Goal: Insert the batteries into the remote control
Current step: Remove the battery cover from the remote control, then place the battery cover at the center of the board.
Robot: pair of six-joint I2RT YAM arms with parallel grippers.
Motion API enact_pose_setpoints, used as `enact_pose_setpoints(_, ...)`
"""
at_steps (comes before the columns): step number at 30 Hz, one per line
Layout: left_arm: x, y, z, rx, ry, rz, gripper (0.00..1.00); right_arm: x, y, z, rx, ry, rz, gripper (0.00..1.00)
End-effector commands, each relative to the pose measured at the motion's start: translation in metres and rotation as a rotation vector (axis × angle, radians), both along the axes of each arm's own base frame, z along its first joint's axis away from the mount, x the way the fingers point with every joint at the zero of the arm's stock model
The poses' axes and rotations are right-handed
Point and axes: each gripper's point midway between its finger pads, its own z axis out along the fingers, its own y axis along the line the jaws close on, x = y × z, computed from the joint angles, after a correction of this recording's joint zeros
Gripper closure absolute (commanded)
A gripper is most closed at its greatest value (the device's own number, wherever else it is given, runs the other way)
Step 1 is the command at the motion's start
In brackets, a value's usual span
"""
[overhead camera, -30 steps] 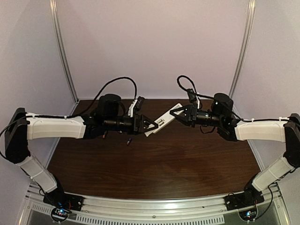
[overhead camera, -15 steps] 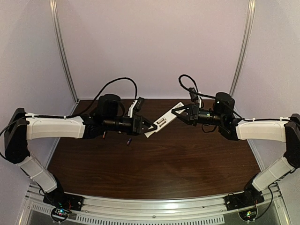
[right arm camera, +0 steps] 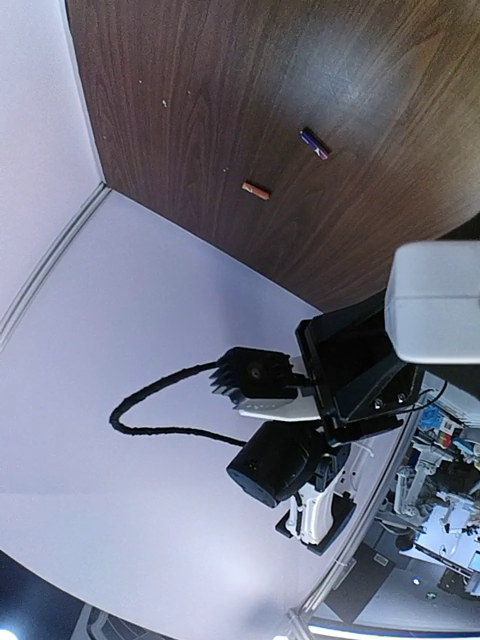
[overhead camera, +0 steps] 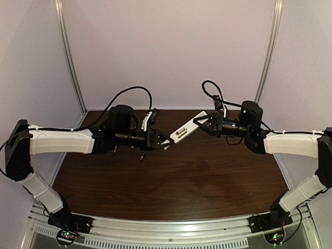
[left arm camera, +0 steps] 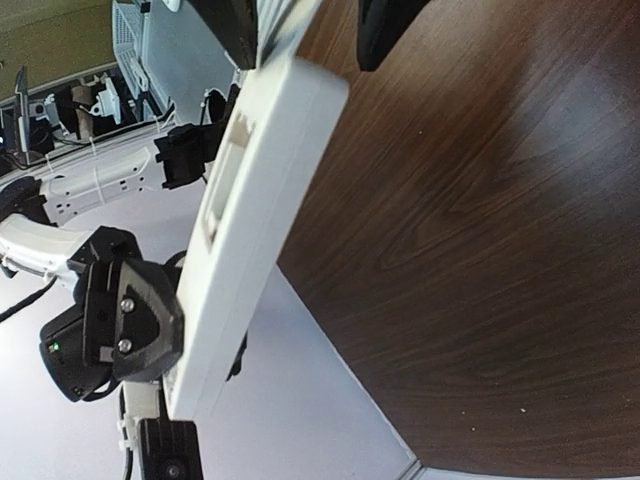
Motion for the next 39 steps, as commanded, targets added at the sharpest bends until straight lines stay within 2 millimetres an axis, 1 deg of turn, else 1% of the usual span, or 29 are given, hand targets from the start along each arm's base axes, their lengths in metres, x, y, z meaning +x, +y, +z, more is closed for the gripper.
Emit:
enact_pose_setpoints(1, 0.003, 0.008, -0.026, 0.069, 0.027, 0.024, 0.63, 0.013, -0.013, 0.007, 0.02, -0.017, -0.078, 1.0)
enact_pose_setpoints(4, 0.003, 0.008, -0.03, 0.078, 0.033, 0.026, 0.66, 0.014, -0.014, 0.007, 0.022, -0.017, -0.08, 1.0)
enact_pose_setpoints(5, 0.002, 0.007, -0.03, 0.076, 0.03, 0.018, 0.68, 0.014, -0.014, 0.008, 0.023, -0.019, -0.08, 1.0)
enact_pose_setpoints(7, 0.002, 0.008, -0.03, 0.071, 0.026, 0.021, 0.8, 0.014, -0.014, 0.006, 0.02, -0.017, -0.08, 1.0)
enact_pose_setpoints(8, 0.003, 0.008, -0.029, 0.068, 0.02, 0.022, 0.82, 0.014, -0.014, 0.006, 0.02, -0.014, -0.079, 1.0)
enact_pose_setpoints(12, 0.002, 0.007, -0.019, 0.036, -0.02, 0.008, 0.89, 0.013, -0.014, 0.003, 0.017, -0.009, -0.078, 1.0)
enact_pose_setpoints(16, 0.003, 0.008, -0.007, 0.011, -0.067, 0.009, 1.0, 0.013, -0.014, 0.0, 0.013, -0.005, -0.076, 1.0)
enact_pose_setpoints(19, 0.0, 0.007, -0.002, 0.007, -0.089, -0.01, 1.0, 0.018, -0.019, 0.0, 0.002, -0.009, -0.093, 1.0)
enact_pose_setpoints(22, 0.004, 0.013, -0.007, 0.065, -0.126, 0.009, 1.0, 0.03, -0.037, -0.003, -0.023, -0.006, -0.15, 1.0)
enact_pose_setpoints(25, 0.016, 0.022, -0.033, 0.211, -0.14, 0.058, 1.0, 0.041, -0.059, -0.011, -0.085, 0.005, -0.225, 1.0)
enact_pose_setpoints(26, 0.016, 0.026, -0.048, 0.274, -0.122, 0.052, 1.0, 0.043, -0.065, -0.012, -0.098, 0.003, -0.242, 1.0)
enact_pose_setpoints(30, 0.022, 0.023, -0.091, 0.423, -0.101, 0.009, 1.0, 0.042, -0.081, -0.013, -0.118, 0.001, -0.27, 1.0)
enact_pose_setpoints(32, 0.028, 0.026, -0.113, 0.538, -0.097, 0.011, 1.0, 0.041, -0.086, -0.017, -0.137, 0.007, -0.281, 1.0)
enact_pose_setpoints(35, 0.033, 0.027, -0.135, 0.637, -0.091, 0.005, 1.0, 0.038, -0.091, -0.022, -0.154, 0.01, -0.285, 1.0)
enact_pose_setpoints(39, 0.024, 0.019, -0.152, 0.624, -0.031, -0.044, 1.0, 0.035, -0.092, -0.027, -0.157, 0.022, -0.278, 1.0)
